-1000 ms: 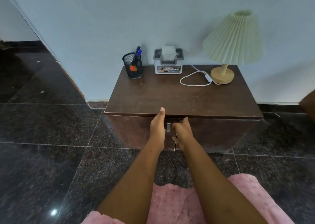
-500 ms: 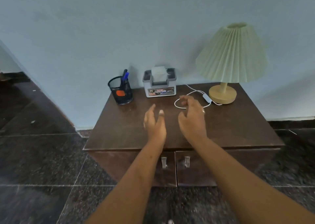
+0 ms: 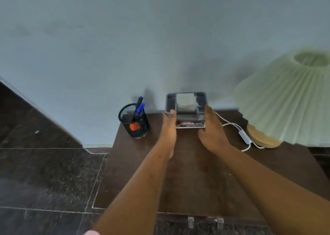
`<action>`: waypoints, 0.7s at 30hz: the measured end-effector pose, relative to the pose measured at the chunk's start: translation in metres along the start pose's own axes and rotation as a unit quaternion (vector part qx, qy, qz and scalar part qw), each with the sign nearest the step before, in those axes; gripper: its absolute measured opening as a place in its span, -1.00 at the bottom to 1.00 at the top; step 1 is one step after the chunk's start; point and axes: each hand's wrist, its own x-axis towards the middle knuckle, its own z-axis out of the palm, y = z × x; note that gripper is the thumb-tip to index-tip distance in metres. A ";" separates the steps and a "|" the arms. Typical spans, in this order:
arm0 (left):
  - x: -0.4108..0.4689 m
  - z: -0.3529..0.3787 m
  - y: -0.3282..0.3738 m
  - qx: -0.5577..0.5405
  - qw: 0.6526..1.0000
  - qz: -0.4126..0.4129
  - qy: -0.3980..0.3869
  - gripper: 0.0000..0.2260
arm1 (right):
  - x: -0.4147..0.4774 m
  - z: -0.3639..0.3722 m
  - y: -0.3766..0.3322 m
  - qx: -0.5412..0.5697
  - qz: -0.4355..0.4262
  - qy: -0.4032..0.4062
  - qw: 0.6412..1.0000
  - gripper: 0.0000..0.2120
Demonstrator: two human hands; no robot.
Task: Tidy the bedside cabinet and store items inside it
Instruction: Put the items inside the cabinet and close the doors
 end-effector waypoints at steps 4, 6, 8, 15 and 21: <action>-0.007 0.001 0.019 -0.008 0.996 -0.086 -0.039 -0.38 | -0.005 -0.015 -0.003 -0.054 0.045 -0.059 0.996 -0.23; -0.010 -0.009 0.028 -0.033 0.988 -0.135 -0.066 -0.39 | -0.006 -0.017 -0.008 -0.054 0.061 -0.072 0.994 -0.21; -0.015 -0.023 0.032 -0.025 0.987 -0.153 -0.050 -0.41 | -0.012 -0.014 -0.024 -0.036 0.076 -0.031 0.996 -0.19; -0.034 -0.097 0.031 -0.077 0.941 -0.139 0.299 -0.81 | -0.026 0.021 -0.131 0.061 0.096 -0.005 0.993 -0.26; -0.001 -0.130 0.066 -0.158 0.950 -0.200 0.180 -0.60 | 0.013 0.045 -0.175 0.175 0.216 -0.172 0.945 -0.21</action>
